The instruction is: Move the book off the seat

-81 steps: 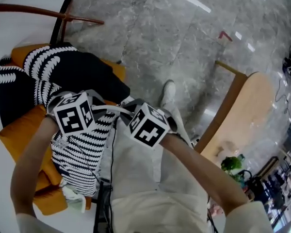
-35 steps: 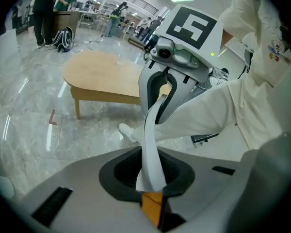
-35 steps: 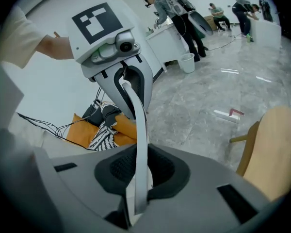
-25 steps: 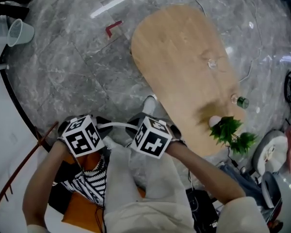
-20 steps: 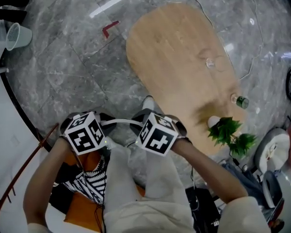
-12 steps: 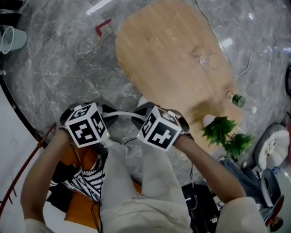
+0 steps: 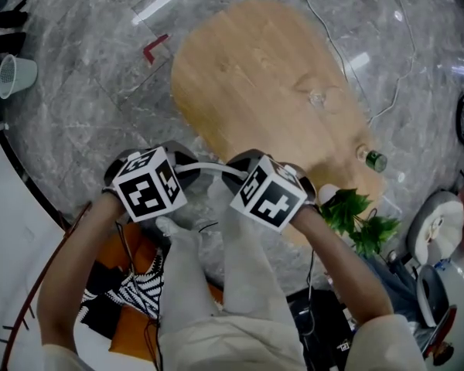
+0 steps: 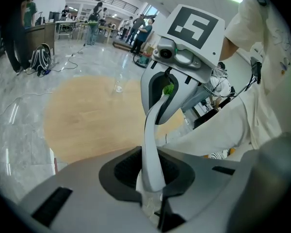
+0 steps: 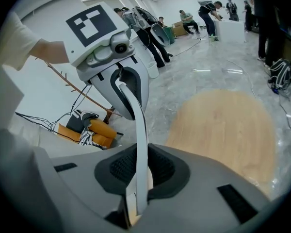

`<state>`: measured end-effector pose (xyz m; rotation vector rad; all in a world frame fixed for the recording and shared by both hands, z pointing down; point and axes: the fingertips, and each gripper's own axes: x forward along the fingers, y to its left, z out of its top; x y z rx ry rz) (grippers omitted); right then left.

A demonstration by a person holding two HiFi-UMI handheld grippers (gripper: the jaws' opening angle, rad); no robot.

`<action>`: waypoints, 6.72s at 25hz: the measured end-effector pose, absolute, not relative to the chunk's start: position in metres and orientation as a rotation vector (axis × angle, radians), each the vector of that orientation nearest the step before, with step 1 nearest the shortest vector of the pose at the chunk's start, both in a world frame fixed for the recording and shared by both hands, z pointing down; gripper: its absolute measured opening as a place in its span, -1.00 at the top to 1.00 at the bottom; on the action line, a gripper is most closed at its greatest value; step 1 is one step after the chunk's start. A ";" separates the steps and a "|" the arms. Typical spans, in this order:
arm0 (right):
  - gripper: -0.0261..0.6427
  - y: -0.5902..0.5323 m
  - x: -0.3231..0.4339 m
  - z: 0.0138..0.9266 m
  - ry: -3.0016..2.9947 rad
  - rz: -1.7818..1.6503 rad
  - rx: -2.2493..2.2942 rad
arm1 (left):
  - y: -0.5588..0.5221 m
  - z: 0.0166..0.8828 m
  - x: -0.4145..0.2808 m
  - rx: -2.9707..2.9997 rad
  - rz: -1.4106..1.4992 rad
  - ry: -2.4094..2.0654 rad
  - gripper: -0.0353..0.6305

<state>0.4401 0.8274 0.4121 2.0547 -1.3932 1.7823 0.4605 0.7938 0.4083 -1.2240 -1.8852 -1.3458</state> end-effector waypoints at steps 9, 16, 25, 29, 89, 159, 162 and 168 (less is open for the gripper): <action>0.78 0.868 0.471 0.429 -1.324 1.823 2.077 | 0.836 0.426 0.495 -1.263 -1.327 -1.870 0.74; 0.78 0.894 0.483 0.441 -1.299 1.833 2.073 | 0.865 0.441 0.515 -1.268 -1.257 -1.843 0.69; 0.78 0.896 0.501 0.454 -1.314 1.843 2.053 | 0.862 0.457 0.556 -1.463 -1.303 -1.700 0.35; 0.78 0.900 0.506 0.460 -1.302 1.883 2.062 | 0.854 0.456 0.572 -1.562 -1.325 -1.633 0.35; 0.50 0.978 0.552 0.581 -0.653 1.812 2.198 | 0.857 0.470 0.480 -1.531 -1.447 -1.732 0.45; 0.90 0.651 0.393 0.108 -1.346 1.318 2.514 | 0.570 0.078 0.348 -2.353 -1.336 -1.290 0.87; 0.90 0.628 0.370 0.093 -1.414 1.276 2.514 | 0.560 0.072 0.329 -2.366 -1.340 -1.272 0.87; 0.90 0.585 0.334 0.065 -1.519 1.195 2.520 | 0.540 0.058 0.303 -2.452 -1.276 -1.232 0.87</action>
